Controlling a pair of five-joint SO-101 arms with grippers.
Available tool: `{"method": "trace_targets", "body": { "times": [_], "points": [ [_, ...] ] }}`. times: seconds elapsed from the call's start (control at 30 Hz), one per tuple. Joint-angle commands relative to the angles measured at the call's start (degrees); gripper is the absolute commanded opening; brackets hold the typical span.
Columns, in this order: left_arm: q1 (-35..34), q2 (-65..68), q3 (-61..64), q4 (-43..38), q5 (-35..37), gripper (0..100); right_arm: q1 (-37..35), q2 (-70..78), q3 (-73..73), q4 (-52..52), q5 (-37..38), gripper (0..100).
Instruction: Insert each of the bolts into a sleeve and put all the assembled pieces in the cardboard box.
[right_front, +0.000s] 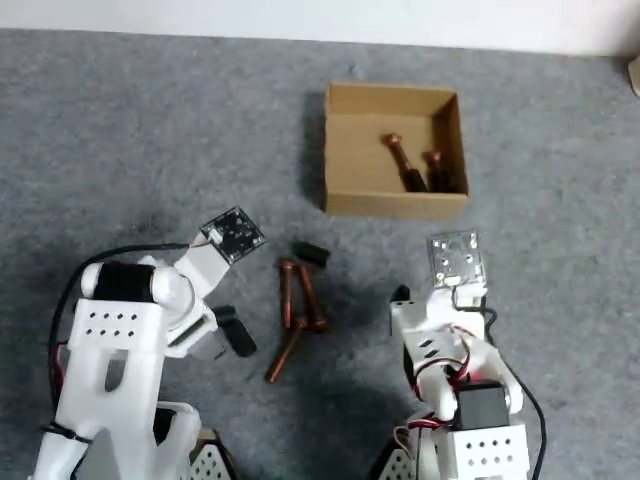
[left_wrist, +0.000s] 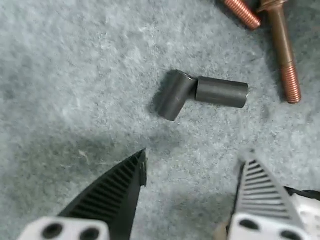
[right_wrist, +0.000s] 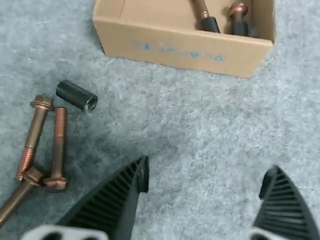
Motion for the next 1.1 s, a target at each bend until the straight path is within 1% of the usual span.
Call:
{"method": "trace_targets", "body": {
  "times": [0.0,0.17,0.2,0.3,0.43,0.5,0.53,0.6,0.67,0.77,0.83,1.07],
  "points": [
    [-0.5,0.4,-2.6,0.4,0.2,28,-0.8,0.0,-0.1,-1.6,0.6,33.2],
    [-0.6,0.4,-3.2,-1.1,0.7,28,-3.7,0.0,1.9,-2.2,1.0,33.2],
    [-0.6,0.4,-3.2,-1.1,2.2,28,-4.3,0.0,2.1,-2.2,1.1,33.2],
    [-0.7,0.4,-3.6,-2.7,12.6,28,-9.5,0.0,2.1,-1.8,2.1,33.2],
    [-0.6,0.3,-4.4,-5.5,28.1,28,-23.4,1.2,2.1,-0.9,4.7,33.2],
    [-0.7,0.3,-4.5,-7.1,33.3,28,-30.1,4.2,1.8,-1.2,4.7,33.2],
    [-0.7,0.3,-4.5,-7.8,34.7,28,-33.0,6.4,0.7,-1.3,5.0,33.2],
    [-3.0,0.3,-4.6,-8.4,35.2,28,-37.8,11.5,-1.5,-1.4,5.1,33.2],
    [-7.4,0.3,-5.5,-9.9,35.3,28,-41.5,16.9,-4.3,-2.8,5.1,33.2],
    [-14.8,0.3,-7.3,-12.3,37.2,28,-44.9,25.5,-7.9,-7.3,5.0,33.2],
    [-18.4,0.3,-8.5,-12.3,38.8,28,-46.7,30.9,-9.9,-10.2,4.7,33.2],
    [-24.8,0.3,-8.7,-12.5,42.5,28,-52.4,46.1,-12.8,-19.7,4.6,33.2]
  ]
}}
